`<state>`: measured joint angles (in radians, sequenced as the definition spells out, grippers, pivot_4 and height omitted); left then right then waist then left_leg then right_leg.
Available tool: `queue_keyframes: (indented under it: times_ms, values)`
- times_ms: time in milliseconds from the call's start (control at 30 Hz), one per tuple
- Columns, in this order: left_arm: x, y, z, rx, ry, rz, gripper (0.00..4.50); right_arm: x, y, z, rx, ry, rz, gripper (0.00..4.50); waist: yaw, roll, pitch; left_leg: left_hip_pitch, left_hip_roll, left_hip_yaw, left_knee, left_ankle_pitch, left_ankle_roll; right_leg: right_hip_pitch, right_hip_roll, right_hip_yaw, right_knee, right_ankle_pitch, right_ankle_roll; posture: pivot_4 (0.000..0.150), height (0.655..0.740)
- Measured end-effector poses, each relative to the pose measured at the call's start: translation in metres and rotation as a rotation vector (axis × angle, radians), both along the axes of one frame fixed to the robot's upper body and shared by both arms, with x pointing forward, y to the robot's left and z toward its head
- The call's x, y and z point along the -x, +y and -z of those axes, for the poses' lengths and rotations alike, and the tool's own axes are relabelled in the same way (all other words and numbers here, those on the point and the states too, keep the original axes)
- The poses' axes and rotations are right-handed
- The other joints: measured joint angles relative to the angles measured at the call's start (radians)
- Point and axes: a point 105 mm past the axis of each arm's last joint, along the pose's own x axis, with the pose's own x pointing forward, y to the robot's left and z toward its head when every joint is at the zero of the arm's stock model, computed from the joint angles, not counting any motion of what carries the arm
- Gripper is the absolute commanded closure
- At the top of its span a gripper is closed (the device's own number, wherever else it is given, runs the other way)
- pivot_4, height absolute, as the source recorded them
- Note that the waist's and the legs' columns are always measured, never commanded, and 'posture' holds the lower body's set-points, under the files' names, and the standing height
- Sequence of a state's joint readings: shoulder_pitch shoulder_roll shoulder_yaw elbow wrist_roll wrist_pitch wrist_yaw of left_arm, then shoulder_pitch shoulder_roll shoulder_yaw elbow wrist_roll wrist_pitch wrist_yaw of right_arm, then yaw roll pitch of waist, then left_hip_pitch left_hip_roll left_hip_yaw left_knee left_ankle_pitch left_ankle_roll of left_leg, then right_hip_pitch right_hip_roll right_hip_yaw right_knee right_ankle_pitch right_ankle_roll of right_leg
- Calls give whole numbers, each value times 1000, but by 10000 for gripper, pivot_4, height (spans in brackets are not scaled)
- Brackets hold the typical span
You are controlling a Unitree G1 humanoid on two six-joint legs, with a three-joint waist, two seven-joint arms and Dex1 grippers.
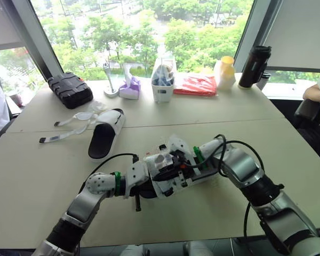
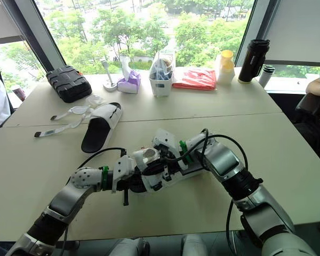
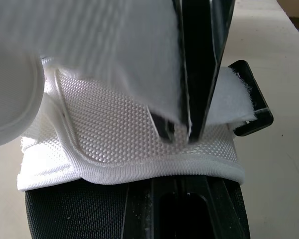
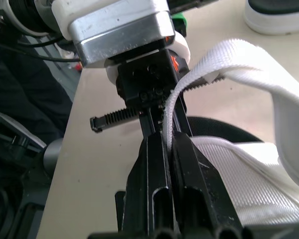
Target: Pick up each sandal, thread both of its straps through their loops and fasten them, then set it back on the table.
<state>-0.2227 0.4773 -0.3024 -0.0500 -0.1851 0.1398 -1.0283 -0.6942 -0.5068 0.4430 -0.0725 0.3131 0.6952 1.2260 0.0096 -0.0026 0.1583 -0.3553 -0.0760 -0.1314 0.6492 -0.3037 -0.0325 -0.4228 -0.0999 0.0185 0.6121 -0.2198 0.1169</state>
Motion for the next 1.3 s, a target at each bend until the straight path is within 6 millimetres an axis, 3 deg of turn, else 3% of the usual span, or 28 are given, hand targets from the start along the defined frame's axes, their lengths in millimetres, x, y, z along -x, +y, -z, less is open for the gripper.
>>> queue_keyframes:
  times_ms: [167, 500, 600, 833, 1067, 1167, 1300]
  values:
    - [0, 0, 0, -1, 0, -1, 45000, 0, 0, 1, 5, -19, -12, 44331, 0, 0, 0, 0, 0, 0, 0, 0, 0, 0, 1, 0, 0, 0, 0, 1500, 7400]
    - [0, -1, 0, 0, -1, 2, 45000, 21, -18, 10, 94, -6, -101, 44331, 2, 0, -1, 0, 0, 0, 0, 0, 0, 1, 0, 0, -1, 0, 0, 1500, 7400]
    - [0, -2, 0, 0, -1, 3, 45000, 26, -19, 10, 99, -18, -119, 36208, 4, 0, -1, 0, 0, 0, 0, 0, 0, 1, 0, 0, -1, -1, 1, 1500, 7400]
    - [0, -3, 0, 2, -2, 2, 45000, 33, -30, 3, 117, 12, -127, 340, 5, -1, -1, 0, 0, -1, 1, 0, 0, 2, 0, 0, -1, -1, 1, 1500, 7400]
    - [0, -2, 0, 0, 0, 3, 45000, 30, -81, -30, 148, 66, 55, 101, 5, -1, -1, -1, 0, -1, 0, 0, 0, 2, 0, -1, -2, -1, 1, 1500, 7400]
    - [0, -2, 0, 1, -1, 2, 45000, 44, -85, -25, 122, 180, 74, 101, 5, -1, -1, -1, 1, 0, 0, 0, 0, 2, 0, -1, -2, -1, 2, 1500, 7400]
    - [-1, -2, 0, 1, -1, 3, 45000, 51, -90, 2, 120, 257, 158, 101, 5, -2, 0, -1, 1, 0, 0, 0, 0, 2, 0, -1, -3, -2, 2, 1500, 7400]
